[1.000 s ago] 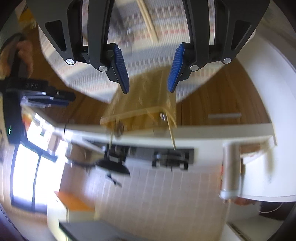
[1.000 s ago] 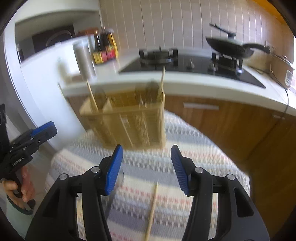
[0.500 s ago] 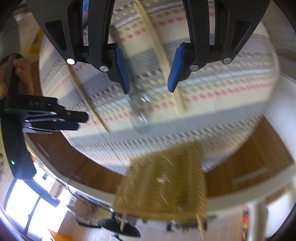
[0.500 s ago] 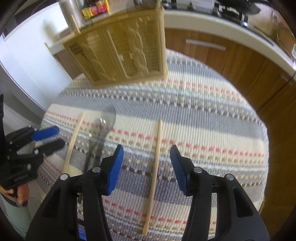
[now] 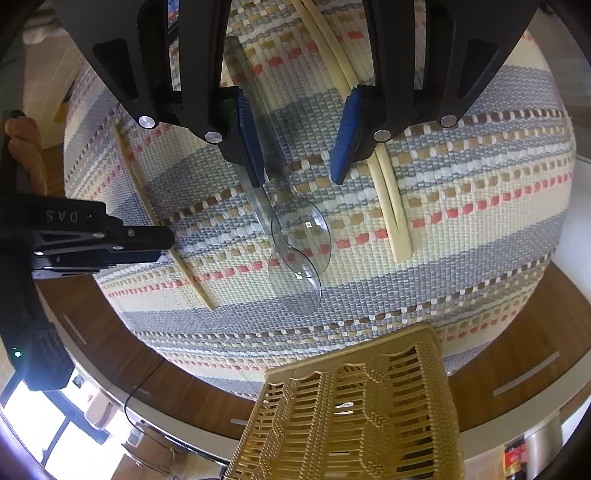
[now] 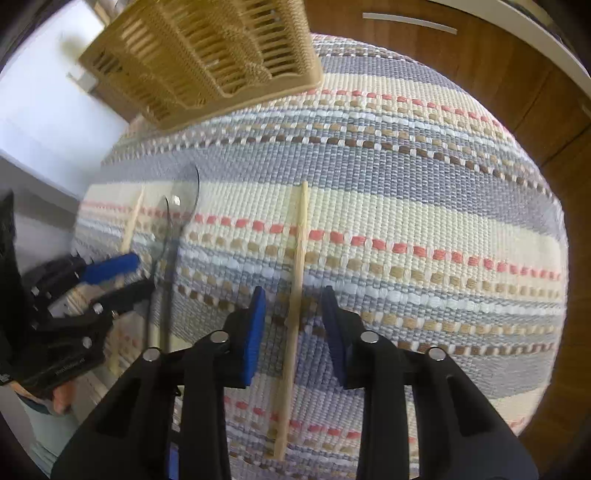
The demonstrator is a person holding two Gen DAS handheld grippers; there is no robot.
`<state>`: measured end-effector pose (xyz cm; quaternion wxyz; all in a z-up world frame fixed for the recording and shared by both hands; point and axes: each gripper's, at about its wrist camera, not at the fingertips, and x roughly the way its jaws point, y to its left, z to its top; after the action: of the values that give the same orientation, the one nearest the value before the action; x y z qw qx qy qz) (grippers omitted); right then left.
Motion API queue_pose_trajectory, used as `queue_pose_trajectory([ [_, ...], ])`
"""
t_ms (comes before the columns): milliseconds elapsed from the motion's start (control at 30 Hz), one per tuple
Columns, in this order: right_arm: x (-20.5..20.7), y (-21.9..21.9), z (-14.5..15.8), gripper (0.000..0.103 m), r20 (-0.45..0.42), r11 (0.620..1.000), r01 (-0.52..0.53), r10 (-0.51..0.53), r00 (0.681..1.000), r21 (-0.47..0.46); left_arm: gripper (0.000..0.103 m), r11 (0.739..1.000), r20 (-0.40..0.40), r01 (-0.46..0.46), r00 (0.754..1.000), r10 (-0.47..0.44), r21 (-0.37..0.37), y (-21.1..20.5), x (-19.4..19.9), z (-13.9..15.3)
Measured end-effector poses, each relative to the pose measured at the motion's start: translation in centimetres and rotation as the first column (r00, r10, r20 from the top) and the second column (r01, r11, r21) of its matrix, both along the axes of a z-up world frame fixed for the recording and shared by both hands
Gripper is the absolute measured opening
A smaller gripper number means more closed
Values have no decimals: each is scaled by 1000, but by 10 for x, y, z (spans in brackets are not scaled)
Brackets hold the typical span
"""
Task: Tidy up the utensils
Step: 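Grasp a clear spoon with the left tool while the right tool grasps a chopstick, then lift the clear spoon and chopstick and carry both over the beige basket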
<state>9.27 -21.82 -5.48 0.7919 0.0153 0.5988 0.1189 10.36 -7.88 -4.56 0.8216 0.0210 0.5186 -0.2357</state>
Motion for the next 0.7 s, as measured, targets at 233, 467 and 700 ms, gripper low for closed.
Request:
queue_pose_trajectory([
  [233,-10,33,-4,18,5,976,-85,88,996,-200,27,992,47,-7,999,1,124,-26,5,-1],
  [467,-14,45,-6,5,17,970,-104,110,994,-221,10,985,75,-30,997,17,171,-31,6,-2],
  [700,-17,39,0,4,35,978,-96,104,994,-187,10,995,97,-35,995,26,90,-20,-1,8],
])
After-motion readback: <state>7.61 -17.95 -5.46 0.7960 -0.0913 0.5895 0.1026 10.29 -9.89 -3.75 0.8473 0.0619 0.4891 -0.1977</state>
